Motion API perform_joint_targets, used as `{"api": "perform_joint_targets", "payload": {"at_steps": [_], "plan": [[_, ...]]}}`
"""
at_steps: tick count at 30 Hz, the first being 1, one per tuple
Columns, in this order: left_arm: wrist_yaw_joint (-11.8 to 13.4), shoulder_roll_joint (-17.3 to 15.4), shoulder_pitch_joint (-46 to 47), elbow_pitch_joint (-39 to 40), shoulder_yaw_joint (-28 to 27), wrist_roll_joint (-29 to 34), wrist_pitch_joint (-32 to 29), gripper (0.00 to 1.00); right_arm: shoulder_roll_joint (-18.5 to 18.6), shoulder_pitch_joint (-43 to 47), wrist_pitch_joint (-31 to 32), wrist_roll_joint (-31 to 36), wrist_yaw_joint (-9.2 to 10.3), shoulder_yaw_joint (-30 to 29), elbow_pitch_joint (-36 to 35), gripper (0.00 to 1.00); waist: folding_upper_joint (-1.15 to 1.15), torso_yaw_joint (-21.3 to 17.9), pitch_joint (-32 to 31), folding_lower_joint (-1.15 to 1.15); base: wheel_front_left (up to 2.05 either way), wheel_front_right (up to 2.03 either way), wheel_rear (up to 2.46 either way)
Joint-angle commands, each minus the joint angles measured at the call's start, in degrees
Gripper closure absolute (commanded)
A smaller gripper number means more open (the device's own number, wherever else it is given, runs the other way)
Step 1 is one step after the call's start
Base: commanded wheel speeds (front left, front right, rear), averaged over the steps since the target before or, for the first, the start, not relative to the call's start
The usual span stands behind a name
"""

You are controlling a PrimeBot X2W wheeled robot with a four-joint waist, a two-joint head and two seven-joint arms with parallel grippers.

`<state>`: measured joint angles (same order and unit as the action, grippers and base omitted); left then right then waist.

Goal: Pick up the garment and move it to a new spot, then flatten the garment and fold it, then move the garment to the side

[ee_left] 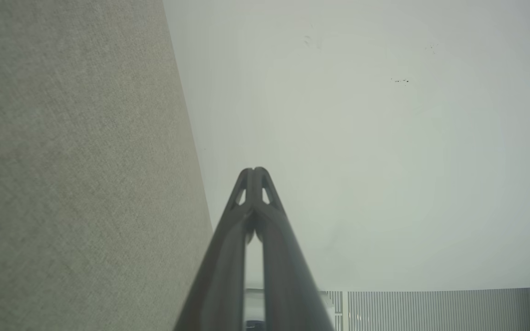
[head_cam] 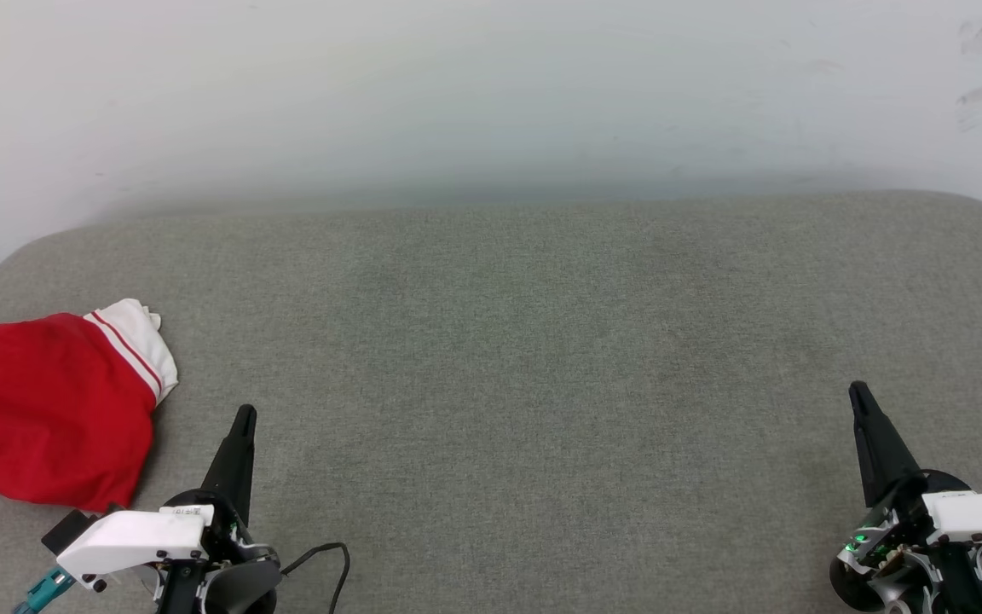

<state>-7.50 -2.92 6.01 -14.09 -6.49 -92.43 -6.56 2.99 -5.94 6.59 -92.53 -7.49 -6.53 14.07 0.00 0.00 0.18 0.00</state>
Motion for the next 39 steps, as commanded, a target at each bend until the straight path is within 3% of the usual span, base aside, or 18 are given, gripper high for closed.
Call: {"api": "perform_joint_targets", "payload": {"at_steps": [1, 16, 17, 27, 33, 39], "plan": [[-0.1, 0.0, 0.5, 0.0, -0.1, 0.1, -0.1, 1.0, -0.2, -0.6, 0.1, 0.3, 0.0, 0.0, 0.1, 1.0, 0.0, 0.0, 0.0, 0.0, 0.0, 0.0, 0.0], [-0.1, 0.0, 0.5, 0.0, -0.1, 0.1, -0.1, 1.0, -0.2, -0.6, 0.1, 0.3, 0.0, 0.0, 0.1, 1.0, 0.0, 0.0, 0.0, 0.0, 0.0, 0.0, 0.0], [0.0, 0.0, 0.0, 0.0, 0.0, 0.0, 0.0, 0.0, 0.0, 0.0, 0.0, 0.0, 0.0, 0.0, 0.0, 0.0, 0.0, 0.0, 0.0, 0.0, 0.0, 0.0, 0.0], [0.0, 0.2, -2.1, 0.0, 0.2, 1.3, 2.0, 0.0, 0.0, 2.1, -2.0, 1.8, 0.01, 0.0, 0.8, 0.0, 0.0, -0.1, 0.1, 0.0, 0.0, 0.0, 0.0], [0.2, 0.2, -2.0, 1.1, -1.0, 5.8, 3.4, 0.0, 0.0, 2.4, -3.4, 6.4, 0.0, -0.5, -0.6, 0.0, 0.0, -0.1, 0.1, 0.0, 0.0, 0.0, 0.0], [2.0, 0.2, -2.0, 4.0, -1.0, 12.8, 5.0, 0.0, 0.0, 2.8, -5.0, 12.9, 0.0, -1.2, -2.9, 0.0, 0.0, -0.2, 0.3, 0.0, 0.0, 0.0, 0.0]]}}
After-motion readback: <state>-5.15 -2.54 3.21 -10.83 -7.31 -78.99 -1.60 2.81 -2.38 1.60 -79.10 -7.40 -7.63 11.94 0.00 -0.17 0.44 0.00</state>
